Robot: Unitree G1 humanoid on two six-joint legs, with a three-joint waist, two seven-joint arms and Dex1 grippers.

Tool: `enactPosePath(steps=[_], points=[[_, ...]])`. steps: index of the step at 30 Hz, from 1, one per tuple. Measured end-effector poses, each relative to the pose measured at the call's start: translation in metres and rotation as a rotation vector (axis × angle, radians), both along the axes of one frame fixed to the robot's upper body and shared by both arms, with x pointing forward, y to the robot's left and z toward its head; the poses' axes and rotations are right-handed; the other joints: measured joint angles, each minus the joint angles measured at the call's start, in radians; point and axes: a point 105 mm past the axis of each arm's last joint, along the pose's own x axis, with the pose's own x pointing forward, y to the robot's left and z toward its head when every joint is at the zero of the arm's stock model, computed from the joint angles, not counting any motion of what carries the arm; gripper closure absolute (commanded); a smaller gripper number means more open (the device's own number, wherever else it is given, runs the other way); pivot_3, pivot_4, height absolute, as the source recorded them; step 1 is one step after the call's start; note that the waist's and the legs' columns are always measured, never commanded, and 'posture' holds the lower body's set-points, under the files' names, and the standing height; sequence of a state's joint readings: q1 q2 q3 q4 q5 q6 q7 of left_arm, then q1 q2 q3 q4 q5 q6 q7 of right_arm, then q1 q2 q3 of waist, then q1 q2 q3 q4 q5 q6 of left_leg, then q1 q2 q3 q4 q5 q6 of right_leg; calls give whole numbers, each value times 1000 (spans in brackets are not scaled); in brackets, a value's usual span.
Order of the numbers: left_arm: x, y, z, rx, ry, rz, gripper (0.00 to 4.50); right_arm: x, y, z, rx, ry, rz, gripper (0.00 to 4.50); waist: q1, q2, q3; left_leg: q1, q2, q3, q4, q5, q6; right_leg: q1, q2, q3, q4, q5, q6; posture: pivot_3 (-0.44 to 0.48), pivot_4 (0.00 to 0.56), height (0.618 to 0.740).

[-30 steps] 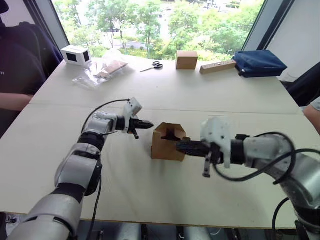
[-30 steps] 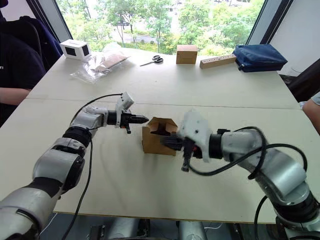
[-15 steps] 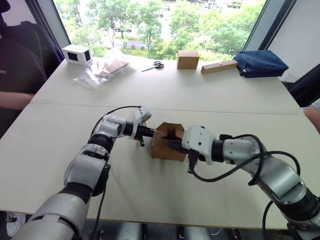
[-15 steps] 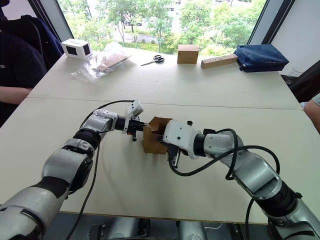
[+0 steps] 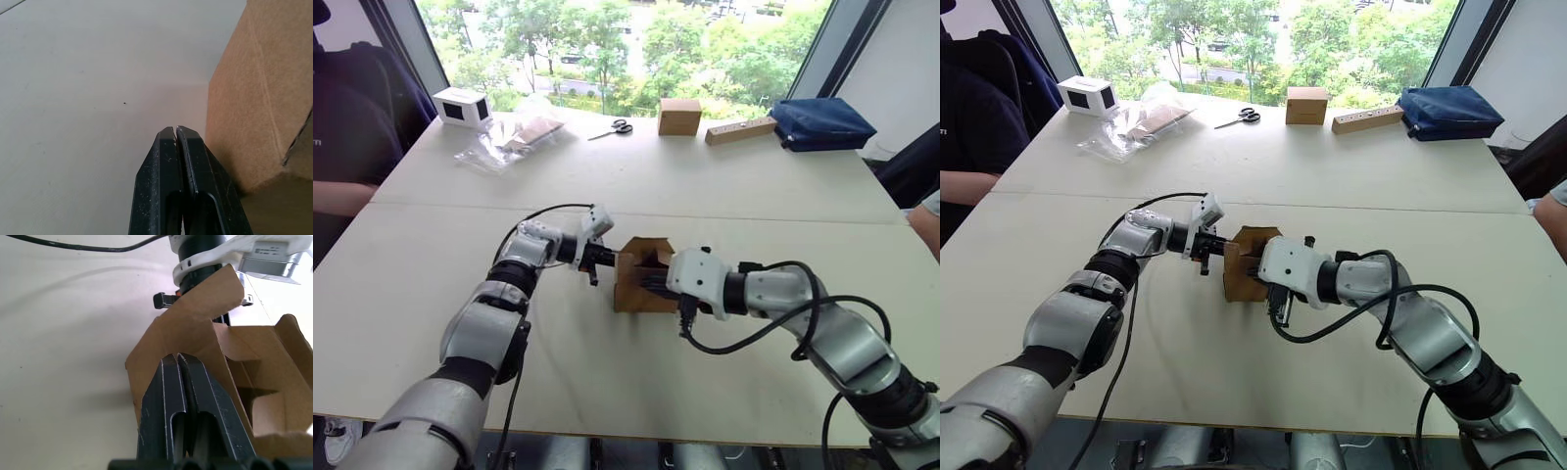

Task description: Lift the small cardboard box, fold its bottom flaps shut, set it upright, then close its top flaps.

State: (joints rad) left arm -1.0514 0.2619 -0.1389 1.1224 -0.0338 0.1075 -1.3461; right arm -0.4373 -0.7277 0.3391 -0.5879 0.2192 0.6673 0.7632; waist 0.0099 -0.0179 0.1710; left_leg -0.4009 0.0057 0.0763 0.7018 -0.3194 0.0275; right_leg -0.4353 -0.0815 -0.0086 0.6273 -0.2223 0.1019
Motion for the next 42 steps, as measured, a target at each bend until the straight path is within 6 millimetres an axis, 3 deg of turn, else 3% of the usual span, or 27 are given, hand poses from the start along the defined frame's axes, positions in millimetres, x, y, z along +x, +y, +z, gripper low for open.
enactPosePath(steps=[11, 21, 42], points=[[-5, -5, 10, -18, -6, -57, 4456, -2, 0, -3, 12, 53, 21, 4500, 0, 0, 0, 0, 0, 0, 0, 0, 0, 0, 0, 0, 0, 0, 0, 0, 150, 740], [-9, -5, 9, -28, 7, -76, 4456, -12, -4, 8, 38, 110, 43, 4500, 1, 0, 0, 0, 0, 0, 0, 0, 0, 0, 0, 0, 0, 0, 0, 0, 150, 740], [-13, -21, 17, -62, -5, -129, 4456, 6, -4, -1, 15, 110, 37, 4500, 0, 0, 0, 0, 0, 0, 0, 0, 0, 0, 0, 0, 0, 0, 0, 0, 150, 740]])
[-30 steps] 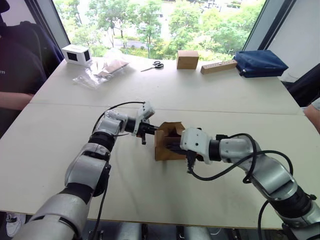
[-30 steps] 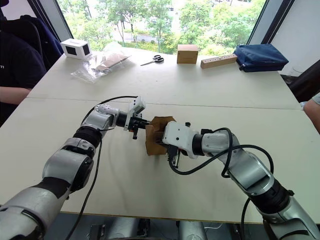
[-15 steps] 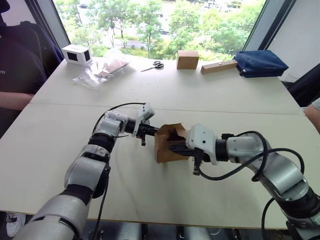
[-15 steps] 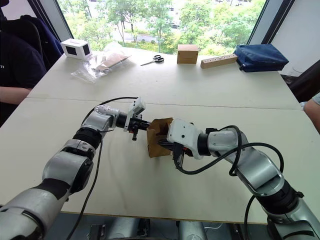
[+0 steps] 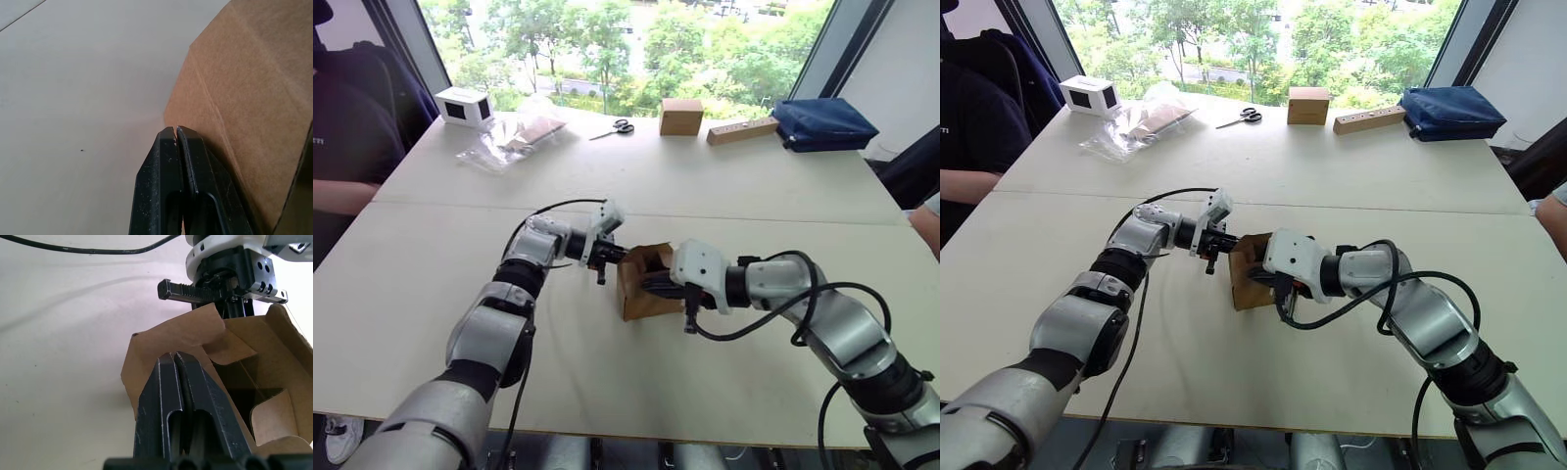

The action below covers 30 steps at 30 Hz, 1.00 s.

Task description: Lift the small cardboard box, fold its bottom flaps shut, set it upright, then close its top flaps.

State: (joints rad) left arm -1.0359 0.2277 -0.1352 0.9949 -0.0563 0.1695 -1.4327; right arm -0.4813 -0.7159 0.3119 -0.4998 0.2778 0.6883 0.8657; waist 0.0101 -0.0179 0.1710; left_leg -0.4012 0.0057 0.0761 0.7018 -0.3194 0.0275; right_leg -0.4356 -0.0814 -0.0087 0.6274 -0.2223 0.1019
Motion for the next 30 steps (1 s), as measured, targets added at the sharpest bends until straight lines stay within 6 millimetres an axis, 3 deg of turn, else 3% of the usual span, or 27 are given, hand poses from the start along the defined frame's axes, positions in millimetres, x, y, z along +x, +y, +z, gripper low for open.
enactPosePath(steps=[19, 23, 30], points=[[-4, -18, 2, -21, -8, -26, 4456, 2, -1, -7, 10, 43, 2, 4500, 0, 0, 0, 0, 0, 0, 0, 0, 0, 0, 0, 0, 0, 0, 0, 0, 150, 740], [2, -15, -4, -6, -6, 24, 4456, 2, -2, -8, 9, 49, 2, 4500, 0, 0, 0, 0, 0, 0, 0, 0, 0, 0, 0, 0, 0, 0, 0, 0, 150, 740], [24, 11, 18, -42, -78, 162, 4456, 2, 0, -9, 19, 57, 8, 4500, -2, 0, 0, 0, 0, 0, 0, 0, 0, 0, 0, 0, 0, 0, 0, 0, 150, 740]])
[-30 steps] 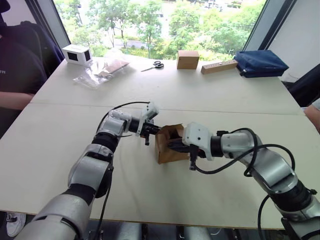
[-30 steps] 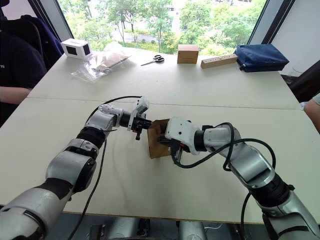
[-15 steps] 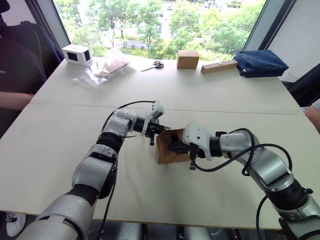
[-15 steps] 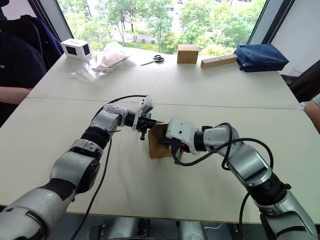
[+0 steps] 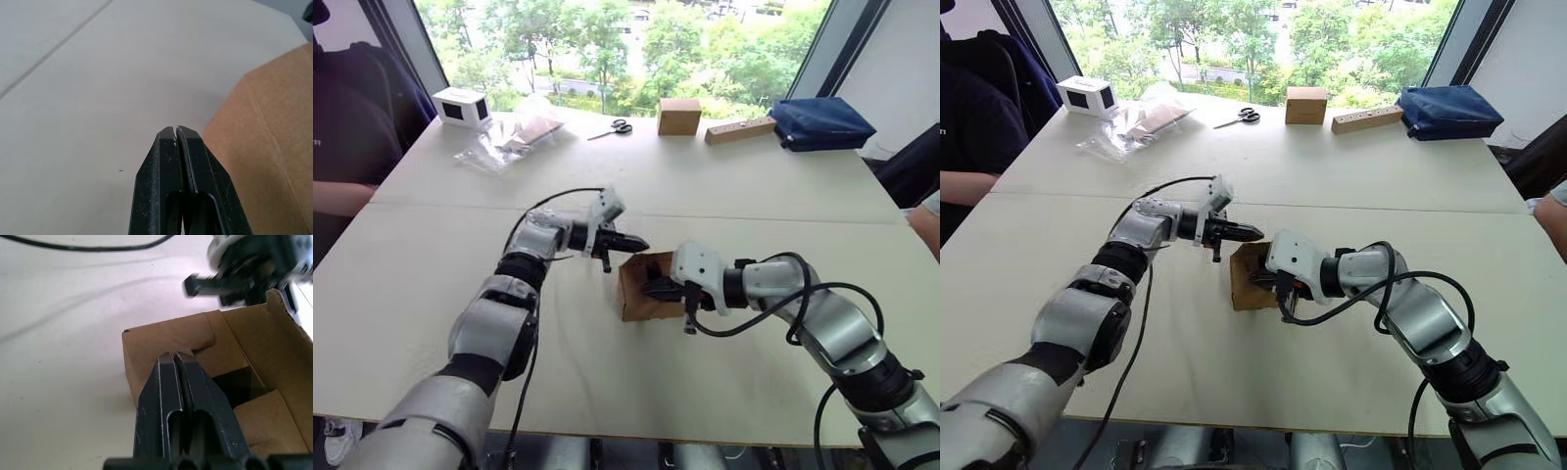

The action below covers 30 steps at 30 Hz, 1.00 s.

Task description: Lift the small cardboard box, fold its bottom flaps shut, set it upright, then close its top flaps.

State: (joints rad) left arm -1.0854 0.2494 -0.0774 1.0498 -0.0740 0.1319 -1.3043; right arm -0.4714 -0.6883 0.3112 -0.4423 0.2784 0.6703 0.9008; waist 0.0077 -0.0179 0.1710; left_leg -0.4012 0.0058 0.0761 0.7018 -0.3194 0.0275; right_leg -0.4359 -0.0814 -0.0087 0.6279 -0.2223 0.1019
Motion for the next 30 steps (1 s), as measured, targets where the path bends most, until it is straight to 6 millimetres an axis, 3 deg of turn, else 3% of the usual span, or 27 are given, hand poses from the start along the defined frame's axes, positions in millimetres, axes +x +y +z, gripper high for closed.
enactPosePath(steps=[4, 6, 9, 11, 15, 18, 26, 30], points=[[9, 34, 19, -61, -38, 120, 4456, 2, 0, -2, 5, 9, -1, 4500, -8, 0, 0, 0, 0, 0, 0, 0, 0, -1, 0, 0, 1, 0, 0, 0, 150, 740], [5, 53, 26, -82, -51, 155, 4456, 1, 2, -2, 10, 8, 4, 4500, -18, 0, 0, 0, 1, 0, -1, 0, 0, -1, 0, 0, 1, 0, 0, 0, 150, 740], [-22, 72, 25, -93, -11, 158, 4456, 2, 2, -2, 15, 10, 6, 4500, -23, 0, 0, 0, 1, 0, -1, 0, -1, -1, 0, 0, 2, 0, 0, 0, 150, 740], [-53, 77, 26, -88, 47, 133, 4456, 3, 1, -3, 18, 11, 3, 4500, -23, 0, 0, -1, 1, 0, -1, 0, -1, -1, -1, 1, 1, 0, 0, 0, 150, 740], [-109, 64, 27, -103, 155, 49, 4456, 3, 0, -3, 22, 12, 1, 4500, -13, 0, 0, 2, 0, -1, -1, 1, -1, 1, -2, 1, 1, 0, 0, 0, 150, 740], [-126, 52, 26, -104, 184, 24, 4456, 4, 0, -3, 23, 13, 1, 4500, -14, 0, 0, 7, 0, 0, -1, 1, -1, 5, -2, 1, 1, -2, -3, 0, 150, 740], [-123, 21, 9, -77, 147, 32, 4456, 3, 2, -4, 29, 17, 2, 4500, -18, 0, 0, 9, 0, 0, -2, 1, -1, 7, -1, 1, 0, -2, -3, 0, 150, 740], [-120, 19, 2, -69, 143, 35, 4456, 2, 2, -2, 36, 26, 1, 4500, -19, 0, 0, 9, 0, 0, -2, 0, -1, 7, -1, 1, 0, -2, -4, 0, 150, 740]])
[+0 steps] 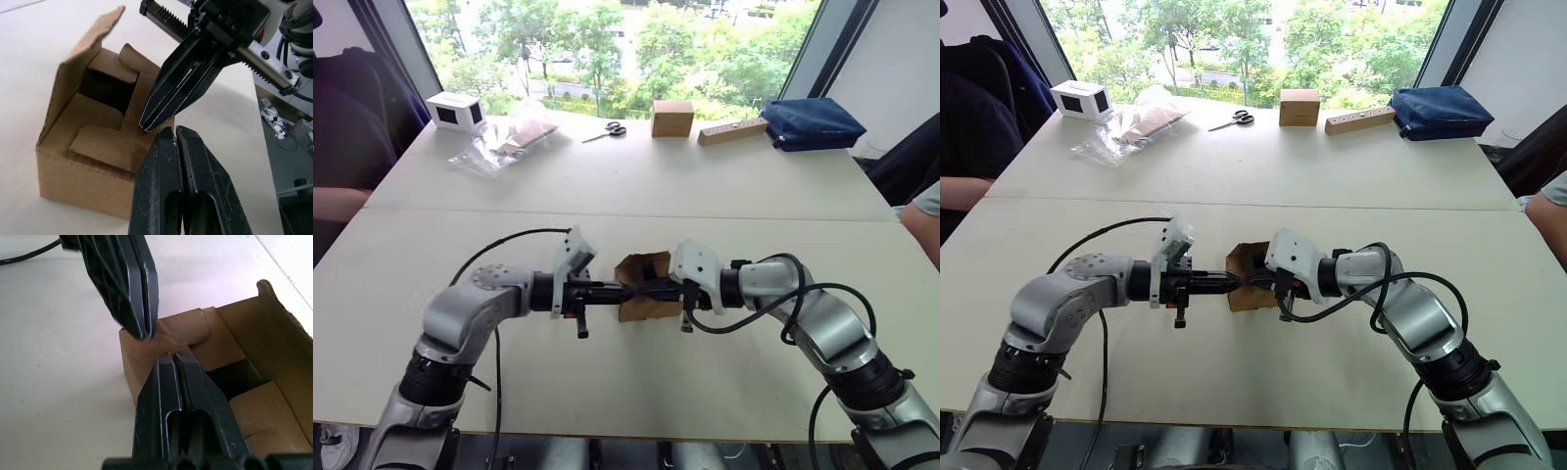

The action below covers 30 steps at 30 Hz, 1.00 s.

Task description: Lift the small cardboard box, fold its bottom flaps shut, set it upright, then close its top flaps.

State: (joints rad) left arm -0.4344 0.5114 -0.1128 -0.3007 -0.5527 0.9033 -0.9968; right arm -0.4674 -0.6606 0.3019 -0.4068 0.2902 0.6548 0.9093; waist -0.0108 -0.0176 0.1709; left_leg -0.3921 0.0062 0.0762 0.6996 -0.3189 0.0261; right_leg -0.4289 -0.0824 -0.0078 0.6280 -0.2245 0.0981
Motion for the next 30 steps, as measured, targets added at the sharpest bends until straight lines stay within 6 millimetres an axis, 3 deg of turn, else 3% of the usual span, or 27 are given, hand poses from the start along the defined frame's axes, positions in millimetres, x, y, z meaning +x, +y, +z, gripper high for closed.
enactPosePath(steps=[4, 8, 11, 14, 19, 24, 30], points=[[1, 1, -5, 10, 7, -4, 4456, 5, -3, 22, 118, 27, -31, 4500, 0, 0, 0, 0, 0, 0, 0, 0, 0, 0, 0, 0, 0, 0, 0, 0, 150, 740], [3, 4, -5, 19, -4, -6, 4456, 18, -2, 80, 269, -49, -16, 4500, -2, 0, 0, 0, 1, 0, -1, 0, 0, -1, 0, 0, 0, 0, 0, 0, 150, 740], [3, 5, -5, 21, -10, -8, 4456, 25, -5, 96, 299, -69, -17, 4500, 1, 0, 0, 0, 1, 0, -1, 0, 0, 0, -1, 0, 0, 0, 0, 0, 150, 740], [4, 5, -6, 21, -9, -7, 4456, 40, -9, 82, 240, -76, -68, 4500, -1, 0, 0, 0, 0, 1, -1, 0, 0, 0, -2, 0, 0, 0, -1, 0, 150, 740], [4, 4, -7, 23, -22, 0, 4456, 72, -17, 38, 28, -103, -166, 4500, -3, 0, 0, 0, 0, 1, -2, 0, 0, -1, -1, 0, 0, 0, -1, 0, 150, 740], [4, 2, -10, 30, -33, -3, 4456, 67, -10, 29, -19, -109, -96, 4500, -2, 0, 0, 0, 0, 1, -1, 0, 0, -1, -2, 0, 0, 1, 1, 0, 150, 740], [5, 2, -10, 32, -47, 7, 4456, 45, -5, 21, -19, -66, -12, 4500, -2, 0, 0, 0, 0, 1, -1, 0, 0, -1, -2, 0, 0, 0, 1, 0, 150, 740]])
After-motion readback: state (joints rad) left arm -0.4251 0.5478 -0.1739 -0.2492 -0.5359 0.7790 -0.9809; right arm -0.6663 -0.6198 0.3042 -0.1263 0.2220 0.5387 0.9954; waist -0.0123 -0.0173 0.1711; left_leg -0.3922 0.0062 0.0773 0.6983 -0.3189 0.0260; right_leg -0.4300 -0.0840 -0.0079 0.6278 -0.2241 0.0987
